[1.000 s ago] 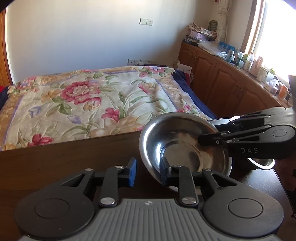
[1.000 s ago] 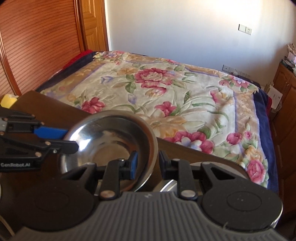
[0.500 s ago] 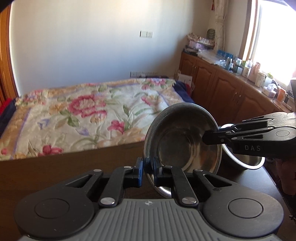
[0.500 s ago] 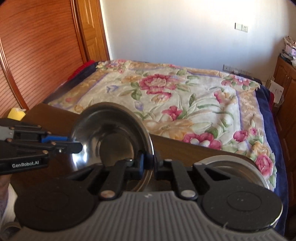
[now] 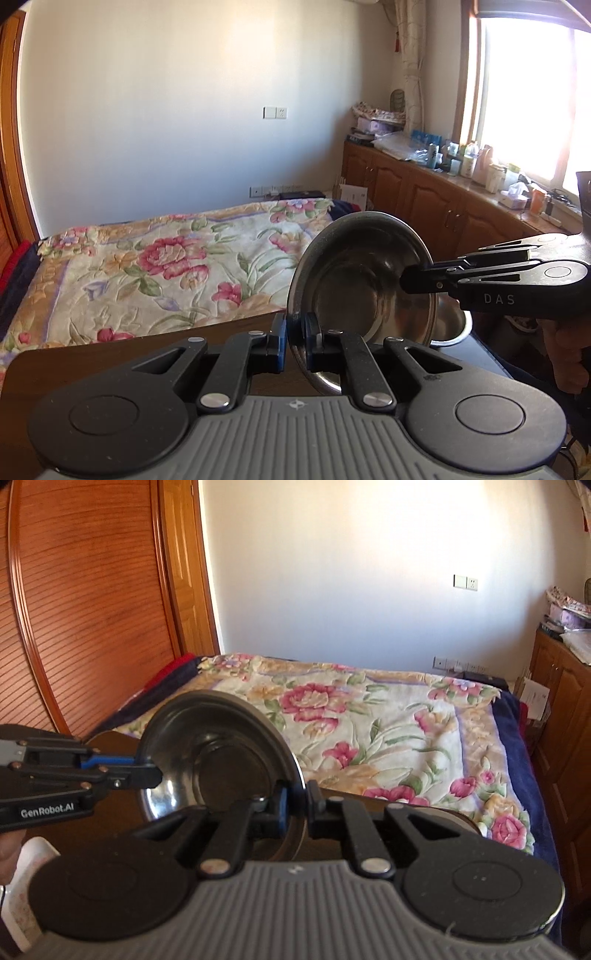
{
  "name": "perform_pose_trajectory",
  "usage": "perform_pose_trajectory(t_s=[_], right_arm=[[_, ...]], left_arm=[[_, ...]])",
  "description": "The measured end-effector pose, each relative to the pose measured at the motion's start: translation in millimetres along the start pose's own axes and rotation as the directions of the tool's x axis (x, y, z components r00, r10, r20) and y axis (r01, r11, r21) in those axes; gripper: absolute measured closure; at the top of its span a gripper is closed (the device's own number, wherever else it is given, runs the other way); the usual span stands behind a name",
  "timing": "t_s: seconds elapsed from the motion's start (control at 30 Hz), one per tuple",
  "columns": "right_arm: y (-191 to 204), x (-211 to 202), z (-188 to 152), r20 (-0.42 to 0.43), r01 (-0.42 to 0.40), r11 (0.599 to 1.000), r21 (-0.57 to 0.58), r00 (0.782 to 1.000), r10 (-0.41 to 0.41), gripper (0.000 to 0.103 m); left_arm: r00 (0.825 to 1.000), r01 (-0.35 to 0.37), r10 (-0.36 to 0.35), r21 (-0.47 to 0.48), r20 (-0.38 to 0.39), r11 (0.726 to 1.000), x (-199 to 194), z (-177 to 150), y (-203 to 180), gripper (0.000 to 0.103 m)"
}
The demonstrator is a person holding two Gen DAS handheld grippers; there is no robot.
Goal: Organize plates and bowls
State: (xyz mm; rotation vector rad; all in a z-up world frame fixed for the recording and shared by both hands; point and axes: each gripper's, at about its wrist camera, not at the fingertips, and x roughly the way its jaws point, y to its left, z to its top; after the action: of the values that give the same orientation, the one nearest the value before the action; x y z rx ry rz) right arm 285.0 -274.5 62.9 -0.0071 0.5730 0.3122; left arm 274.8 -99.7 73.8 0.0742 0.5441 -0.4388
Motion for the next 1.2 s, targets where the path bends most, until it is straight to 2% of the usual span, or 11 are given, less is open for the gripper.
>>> perform_pose_trajectory(t_s=[0.4,0.57,0.9,1.2], right_arm=[[12.4,-51.8,-13.9,0.073,0.015,1.000,0.002,0.997,-0.015,0.091],[20.2,-67.6,-34.5,0.105,0.024,1.000,-0.015,0.994,-0.023,0.091],[30.0,-83.2,-84.9,0.129,-0.007,0.998,0.070,0.992,-0.002,0.091],[43.5,-100.9,-105.4,0.155,-0.014,0.995,0.094,0.988,-0.001,0.091]], left_arm=[[0.997,0.022,-0.024,0.029,0.067,0.999,-56.3,-21.1,-23.4,0.093],[0.997,0.030,-0.033,0.030,0.075,0.999,-72.5,-45.2,-28.9,0.093],[0.995,0.063,-0.063,0.006,0.083,0.998,-101.9,-80.9,-34.6,0.093],[0.994,0.047,-0.048,0.010,0.095,0.999,-124.3,-98.7,-38.0,0.093]])
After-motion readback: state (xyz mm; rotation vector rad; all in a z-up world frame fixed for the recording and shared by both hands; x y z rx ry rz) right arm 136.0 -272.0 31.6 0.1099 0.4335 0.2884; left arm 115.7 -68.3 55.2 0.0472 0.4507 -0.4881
